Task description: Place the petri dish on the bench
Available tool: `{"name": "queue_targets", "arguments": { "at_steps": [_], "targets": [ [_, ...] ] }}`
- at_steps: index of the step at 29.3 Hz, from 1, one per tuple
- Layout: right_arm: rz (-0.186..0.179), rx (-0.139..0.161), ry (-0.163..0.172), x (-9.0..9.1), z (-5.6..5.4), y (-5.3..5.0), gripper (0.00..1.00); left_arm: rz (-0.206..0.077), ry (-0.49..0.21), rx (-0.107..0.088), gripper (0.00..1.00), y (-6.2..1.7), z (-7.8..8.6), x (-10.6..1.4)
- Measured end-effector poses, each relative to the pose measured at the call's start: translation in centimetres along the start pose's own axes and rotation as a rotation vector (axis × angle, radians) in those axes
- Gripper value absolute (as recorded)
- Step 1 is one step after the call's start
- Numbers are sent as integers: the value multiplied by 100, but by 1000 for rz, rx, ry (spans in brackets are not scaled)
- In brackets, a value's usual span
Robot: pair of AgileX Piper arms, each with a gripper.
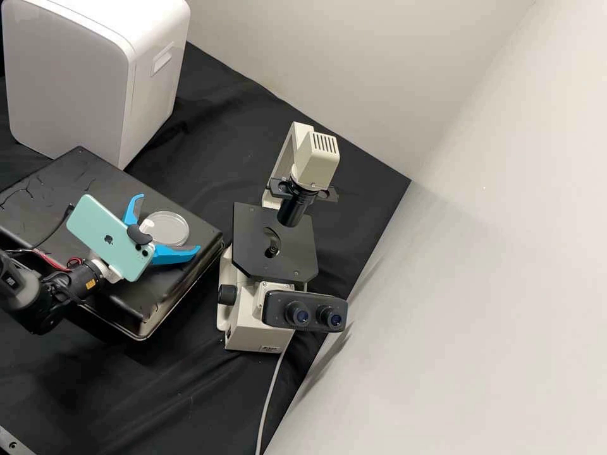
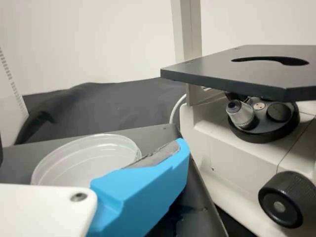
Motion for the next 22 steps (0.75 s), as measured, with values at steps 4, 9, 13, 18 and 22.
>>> {"name": "queue_targets", "arguments": {
  "at_steps": [4,9,13,18,22],
  "targets": [
    [4,39,5,-6,-5,4,100,0,1,0,100,0,-1,0],
    [4,41,5,-6,-5,4,100,5,5,-7,100,12,-7,-4],
    [4,41,5,-6,-5,4,100,29,1,-2,100,58,-12,-21],
    [4,41,5,-6,-5,4,100,77,5,-33,100,150,-41,-53],
    [4,41,5,-6,-5,4,100,98,25,-88,100,185,-86,-52]
  ]
}}
